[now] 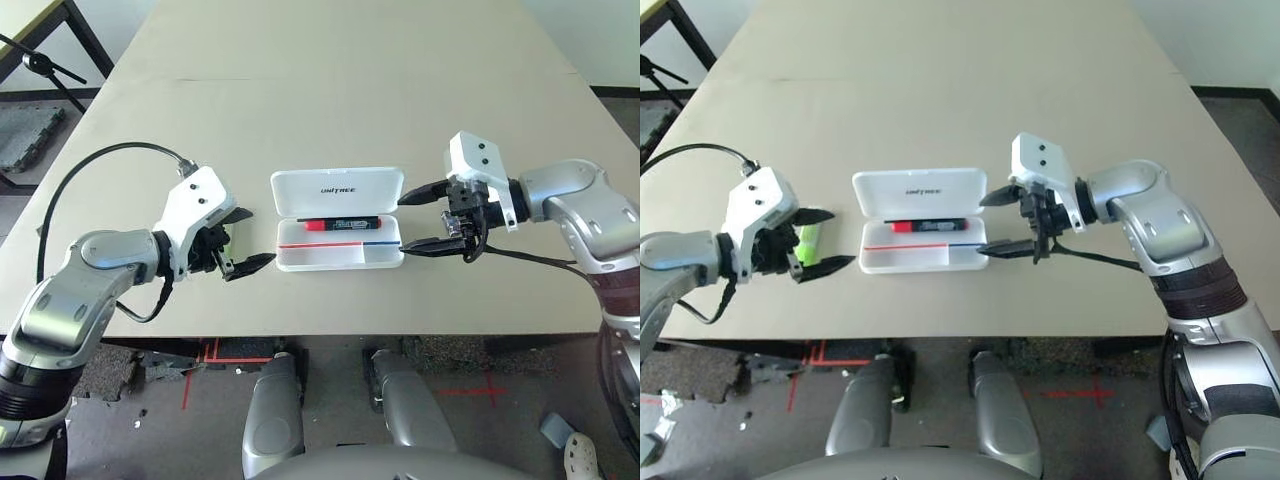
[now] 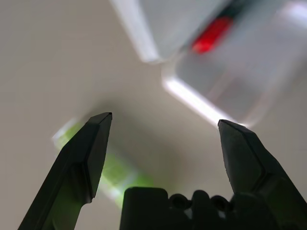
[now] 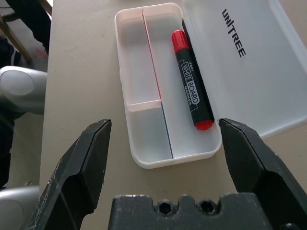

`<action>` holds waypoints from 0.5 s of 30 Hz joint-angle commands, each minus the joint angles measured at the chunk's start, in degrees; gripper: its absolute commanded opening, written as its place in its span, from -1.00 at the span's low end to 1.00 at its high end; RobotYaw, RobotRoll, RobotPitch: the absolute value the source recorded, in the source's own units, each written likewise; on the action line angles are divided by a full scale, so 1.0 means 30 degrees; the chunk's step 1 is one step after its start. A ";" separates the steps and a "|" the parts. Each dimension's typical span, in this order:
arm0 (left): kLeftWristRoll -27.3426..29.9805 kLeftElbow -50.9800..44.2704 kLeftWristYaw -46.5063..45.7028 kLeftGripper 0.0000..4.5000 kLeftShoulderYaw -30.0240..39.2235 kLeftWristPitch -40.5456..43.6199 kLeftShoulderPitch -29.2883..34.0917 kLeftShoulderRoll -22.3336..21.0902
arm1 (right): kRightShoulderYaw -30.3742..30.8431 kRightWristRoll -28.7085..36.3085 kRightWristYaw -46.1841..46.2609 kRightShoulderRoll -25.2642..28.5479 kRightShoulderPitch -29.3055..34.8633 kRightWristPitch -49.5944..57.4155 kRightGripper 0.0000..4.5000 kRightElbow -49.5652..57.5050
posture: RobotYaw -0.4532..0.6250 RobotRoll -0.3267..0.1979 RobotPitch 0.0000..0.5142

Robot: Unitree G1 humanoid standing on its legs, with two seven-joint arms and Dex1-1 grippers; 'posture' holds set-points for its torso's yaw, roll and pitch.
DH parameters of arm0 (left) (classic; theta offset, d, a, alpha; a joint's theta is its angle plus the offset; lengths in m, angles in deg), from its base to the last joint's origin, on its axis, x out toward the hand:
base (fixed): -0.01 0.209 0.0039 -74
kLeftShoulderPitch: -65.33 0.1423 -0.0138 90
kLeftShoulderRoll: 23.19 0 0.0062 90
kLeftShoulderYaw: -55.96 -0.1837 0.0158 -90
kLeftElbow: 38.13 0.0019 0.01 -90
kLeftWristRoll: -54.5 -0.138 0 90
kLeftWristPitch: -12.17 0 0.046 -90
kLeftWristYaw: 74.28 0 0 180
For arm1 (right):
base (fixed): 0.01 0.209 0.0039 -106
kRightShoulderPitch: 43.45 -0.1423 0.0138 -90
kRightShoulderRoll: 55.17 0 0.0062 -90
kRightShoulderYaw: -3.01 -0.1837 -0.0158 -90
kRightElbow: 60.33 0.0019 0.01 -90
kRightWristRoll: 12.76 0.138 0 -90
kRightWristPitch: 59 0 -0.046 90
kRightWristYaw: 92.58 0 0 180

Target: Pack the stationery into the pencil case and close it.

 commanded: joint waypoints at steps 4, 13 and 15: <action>-0.1330 0.2014 -0.3541 1.00 0.0177 0.2559 -0.1471 0.1866 | 0.0081 0.0119 0.0176 -0.0126 0.0212 -0.0023 0.98 0.0410 | -0.10 0.25 -0.22; -0.1344 0.3086 -0.5215 1.00 0.0356 0.5197 -0.1938 0.3396 | 0.0089 0.0014 0.0509 -0.0062 0.0504 0.0070 0.98 0.0588 | -0.11 0.25 -0.20; -0.1410 0.3187 -0.5387 1.00 0.0327 0.5497 -0.1925 0.3586 | 0.0091 -0.0030 0.0577 -0.0040 0.0517 0.0058 0.98 0.0588 | -0.12 0.25 -0.19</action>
